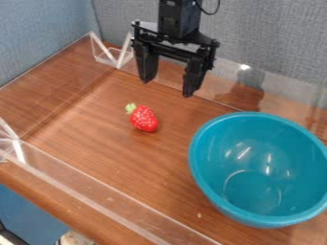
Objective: Put the strawberry in the blue bowl
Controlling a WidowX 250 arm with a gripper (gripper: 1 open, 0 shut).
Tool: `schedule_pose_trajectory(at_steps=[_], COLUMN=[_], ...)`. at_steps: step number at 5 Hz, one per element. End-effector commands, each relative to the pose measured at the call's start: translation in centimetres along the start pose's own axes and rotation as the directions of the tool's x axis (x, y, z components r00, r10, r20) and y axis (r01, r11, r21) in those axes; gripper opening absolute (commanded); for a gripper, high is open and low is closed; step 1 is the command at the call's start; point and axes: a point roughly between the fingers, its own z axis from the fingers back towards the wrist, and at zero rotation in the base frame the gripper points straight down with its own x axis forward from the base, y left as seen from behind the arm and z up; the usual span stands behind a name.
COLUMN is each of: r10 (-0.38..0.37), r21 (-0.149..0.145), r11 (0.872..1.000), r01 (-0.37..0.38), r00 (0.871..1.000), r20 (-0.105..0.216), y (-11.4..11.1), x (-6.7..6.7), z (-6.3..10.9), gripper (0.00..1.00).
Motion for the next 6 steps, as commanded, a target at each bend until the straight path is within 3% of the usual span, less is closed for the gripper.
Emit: schedule_pose_trajectory(at_steps=[1,3,6], r10=[0.032,0.102,0.103], r21=[0.003,0.023,-0.011], r11=[0.999,0.995,0.995], r01=[-0.032,-0.102,-0.103], r00=[0.999,0.995,0.995], r20=[0.005,-0.017,0.003], y=[1.6,5.6,5.6], x=[0.2,1.3,1.2], z=[-1.0,-5.0,-6.3], gripper=[1.00,1.00,1.00])
